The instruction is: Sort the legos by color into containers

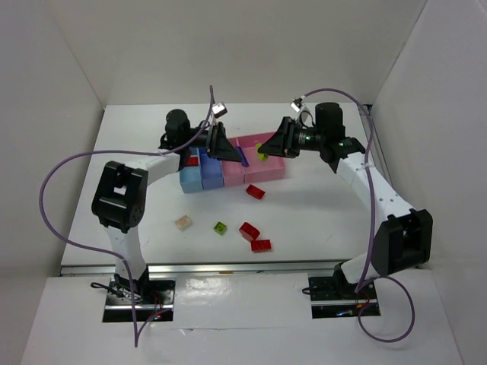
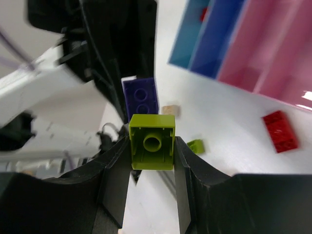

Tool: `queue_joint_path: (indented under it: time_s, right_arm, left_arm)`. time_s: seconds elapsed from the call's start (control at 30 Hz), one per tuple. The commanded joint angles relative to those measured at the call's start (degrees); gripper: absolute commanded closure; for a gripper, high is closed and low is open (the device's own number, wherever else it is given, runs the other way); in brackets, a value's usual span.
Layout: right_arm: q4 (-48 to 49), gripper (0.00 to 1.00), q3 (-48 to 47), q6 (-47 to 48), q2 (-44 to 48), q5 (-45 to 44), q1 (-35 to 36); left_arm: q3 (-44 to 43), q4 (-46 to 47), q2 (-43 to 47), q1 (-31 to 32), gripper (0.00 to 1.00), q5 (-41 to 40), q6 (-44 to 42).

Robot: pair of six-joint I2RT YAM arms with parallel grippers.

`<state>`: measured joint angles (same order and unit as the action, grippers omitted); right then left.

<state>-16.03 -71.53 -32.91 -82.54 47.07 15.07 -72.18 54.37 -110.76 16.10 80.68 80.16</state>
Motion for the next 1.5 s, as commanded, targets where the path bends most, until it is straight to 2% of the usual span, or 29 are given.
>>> queue_joint_path:
  time_s: [0.0,0.03,0.07,0.13,0.2,0.27,0.3,0.43,0.63,0.73,0.93,1.07,1.1,1.2,1.37,1.4,1.47]
  right_arm:
    - [-5.9,0.73,-7.9,2.2,-1.8,-13.7,-0.4]
    - [-7.7,0.73,-9.1,2.2,-3.2,-17.0,-0.4]
    - [-9.8,0.73,-10.0,2.8,-3.8,-22.6,-0.4]
    - [-10.9,0.73,-13.1,3.8,-6.6,-26.7,-0.4]
    - [-13.6,0.73,-16.8,5.5,-8.9,-31.4,-0.4]
    - [-16.0,0.73,-19.4,6.9,-12.6,-36.2,0.3]
    - [-16.0,0.73,-20.5,7.6,-13.7,-37.6,0.3]
    - [-20.2,0.73,-27.5,10.2,-19.6,-44.2,1.7]
    - [-20.8,0.73,-30.5,12.2,-25.3,-49.4,2.9]
    - [-20.8,0.72,-31.8,12.8,-28.0,-50.1,3.4]
    - [-20.8,0.70,-34.4,13.3,-32.8,-51.2,3.9]
    - [-20.8,0.34,-37.7,13.3,-35.0,-51.7,3.9]
    - [-21.5,0.22,-38.2,13.3,-35.5,-51.7,4.4]
    - [-22.0,0.18,-38.8,13.3,-33.9,-53.9,5.1]
    - [-20.4,0.18,-34.3,13.3,-28.1,-55.8,5.1]
    - [-20.4,0.18,-33.2,13.3,-27.3,-55.8,5.1]
    - [-21.0,0.17,-32.7,13.3,-24.9,-56.4,5.1]
  left_arm:
    - [-5.7,-46.4,5.2,-1.7,1.00,-4.6,-30.6]
    - [-9.3,-59.1,5.2,-2.4,1.00,-8.4,-39.6]
    - [-15.7,-68.6,4.4,-2.4,1.00,-16.2,-50.8]
    - [-17.1,-76.6,4.4,-2.4,1.00,-19.9,-53.2]
    - [-17.7,-78.2,5.3,-3.0,1.00,-25.1,-53.2]
    - [-20.2,-84.0,5.8,-3.5,1.00,-30.6,-54.8]
    - [-21.0,-85.8,5.8,-3.5,1.00,-35.7,-56.0]
    - [-22.2,-90.4,5.8,-3.5,1.00,-43.0,-57.7]
    - [-23.8,-94.8,4.5,-2.5,1.00,-54.1,-59.0]
    - [-25.6,-96.7,3.9,-1.3,1.00,-58.3,-59.5]
    - [-28.7,-97.3,1.4,0.9,1.00,-59.8,-59.5]
    - [-33.2,-97.9,-2.3,2.4,1.00,-61.1,-59.0]
    - [-33.9,-98.4,-3.7,2.9,1.00,-61.9,-58.5]
    - [-36.9,-98.9,-6.3,4.1,1.00,-63.7,-58.5]
    - [-41.4,-100.2,-10.1,5.7,1.00,-67.8,-57.4]
    - [-41.4,-100.2,-10.6,5.7,0.86,-67.9,-57.4]
    - [-42.2,-100.9,-11.8,5.7,0.50,-67.9,-57.4]
